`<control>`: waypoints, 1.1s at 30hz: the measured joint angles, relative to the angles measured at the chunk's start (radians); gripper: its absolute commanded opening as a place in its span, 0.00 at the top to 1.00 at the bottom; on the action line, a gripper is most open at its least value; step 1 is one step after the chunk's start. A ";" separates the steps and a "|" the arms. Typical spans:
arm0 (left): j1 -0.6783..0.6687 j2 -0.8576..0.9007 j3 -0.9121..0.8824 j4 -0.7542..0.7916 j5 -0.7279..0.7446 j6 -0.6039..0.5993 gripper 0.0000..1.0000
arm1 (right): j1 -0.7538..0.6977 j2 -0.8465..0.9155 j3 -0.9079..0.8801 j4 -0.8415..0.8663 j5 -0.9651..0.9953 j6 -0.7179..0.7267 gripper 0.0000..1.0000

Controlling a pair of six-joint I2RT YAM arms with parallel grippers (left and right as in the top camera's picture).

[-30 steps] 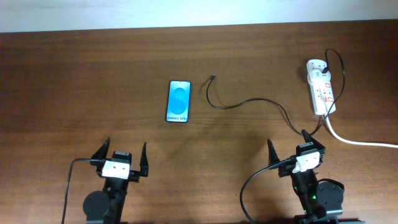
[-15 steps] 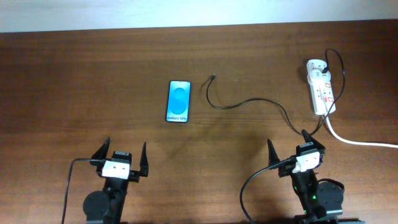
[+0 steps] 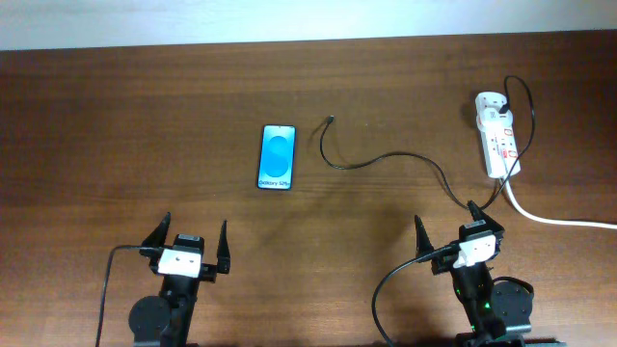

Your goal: Plug charger to phone and switch on socket

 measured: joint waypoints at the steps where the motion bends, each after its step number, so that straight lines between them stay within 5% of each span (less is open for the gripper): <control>1: 0.000 0.000 0.000 0.000 0.000 0.000 0.01 | 0.000 0.000 0.000 0.000 0.000 0.001 0.01; 33: 0.000 0.000 0.000 -0.003 -0.012 0.000 0.01 | 0.000 0.000 0.000 0.000 0.000 0.000 0.01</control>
